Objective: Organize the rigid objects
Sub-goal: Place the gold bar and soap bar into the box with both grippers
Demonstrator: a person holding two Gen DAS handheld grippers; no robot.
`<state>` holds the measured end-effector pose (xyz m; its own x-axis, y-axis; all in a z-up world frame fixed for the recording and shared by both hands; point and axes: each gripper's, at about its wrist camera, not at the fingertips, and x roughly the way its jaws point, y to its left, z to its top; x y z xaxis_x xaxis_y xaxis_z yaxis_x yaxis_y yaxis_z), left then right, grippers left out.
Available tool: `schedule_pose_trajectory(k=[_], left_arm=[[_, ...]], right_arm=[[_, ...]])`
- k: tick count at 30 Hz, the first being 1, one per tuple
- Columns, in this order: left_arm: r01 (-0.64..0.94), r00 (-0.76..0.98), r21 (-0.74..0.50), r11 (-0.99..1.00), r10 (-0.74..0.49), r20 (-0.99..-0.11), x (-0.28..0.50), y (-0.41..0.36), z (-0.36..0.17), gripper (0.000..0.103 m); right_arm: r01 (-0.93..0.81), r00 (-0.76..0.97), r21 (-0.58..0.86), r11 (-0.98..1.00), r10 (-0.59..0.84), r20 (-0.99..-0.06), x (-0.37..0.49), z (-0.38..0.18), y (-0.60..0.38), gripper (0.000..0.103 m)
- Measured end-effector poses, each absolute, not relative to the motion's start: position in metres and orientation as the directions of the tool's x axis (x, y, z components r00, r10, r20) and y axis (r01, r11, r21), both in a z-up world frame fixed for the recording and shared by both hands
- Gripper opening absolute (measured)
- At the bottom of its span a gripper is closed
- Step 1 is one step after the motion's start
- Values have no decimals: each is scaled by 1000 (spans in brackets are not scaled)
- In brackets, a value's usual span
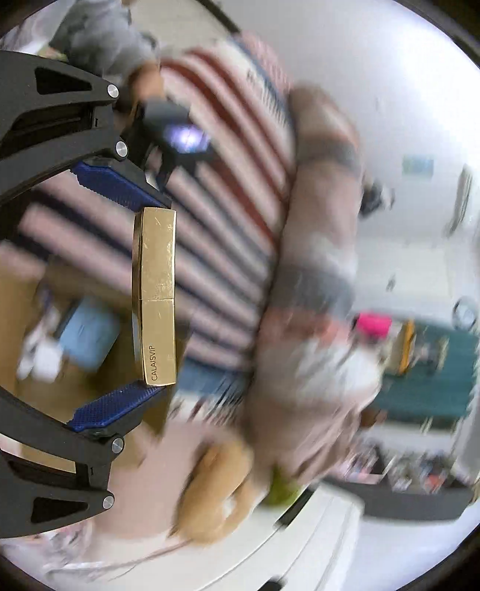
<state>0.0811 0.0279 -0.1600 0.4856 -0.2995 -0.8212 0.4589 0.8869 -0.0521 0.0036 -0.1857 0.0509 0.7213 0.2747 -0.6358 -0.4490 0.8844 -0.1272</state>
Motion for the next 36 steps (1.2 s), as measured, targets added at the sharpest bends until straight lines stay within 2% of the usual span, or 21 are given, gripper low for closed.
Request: schedule_pose_trajectory(k=[3,7,9,11,16,20,25,27,29,34,36], left_arm=[[452,519,-36,892,-295,-802,76,28,-138,32],[468,574,-23,883,-324,-752,65,14,-78,32],[492,597,-19,870,-353,-720,59,1,-42,32],[532,604,-21,846,-397,-691,55,-20,-7,32],[653,559,0,757,-482,-674,58,-91,43,32],[720,469,-3,694,-489,-735,73,-151,41,32],[732,391,1,681,-419,-820,89,-191,7,32],[738,377,-6,675,-420,-825,90,-195,2,39],[735,384,-8,678,-427,-819,89,-195,3,57],[718,413,-19,695,-448,-793,87,-182,15,60],[701,439,-19,713,-453,-775,86,-168,23,65]], right_arm=[[-391,686,-110,914,210,-696,24,30,-219,89],[-365,654,-156,918,134,-745,37,-6,-233,89],[-373,657,-169,912,131,-742,38,-12,-237,89],[-374,664,-158,914,145,-733,30,-12,-243,95],[-388,682,-94,917,217,-698,23,-6,-260,96],[-387,694,-91,918,225,-684,17,-5,-269,96],[-373,692,-80,924,220,-688,11,-9,-280,96],[-368,695,-86,926,212,-688,9,-9,-283,96],[-361,696,-88,928,205,-688,8,-8,-284,96],[-357,692,-80,931,206,-692,8,-8,-286,96],[-363,690,-80,928,210,-692,8,-8,-282,96]])
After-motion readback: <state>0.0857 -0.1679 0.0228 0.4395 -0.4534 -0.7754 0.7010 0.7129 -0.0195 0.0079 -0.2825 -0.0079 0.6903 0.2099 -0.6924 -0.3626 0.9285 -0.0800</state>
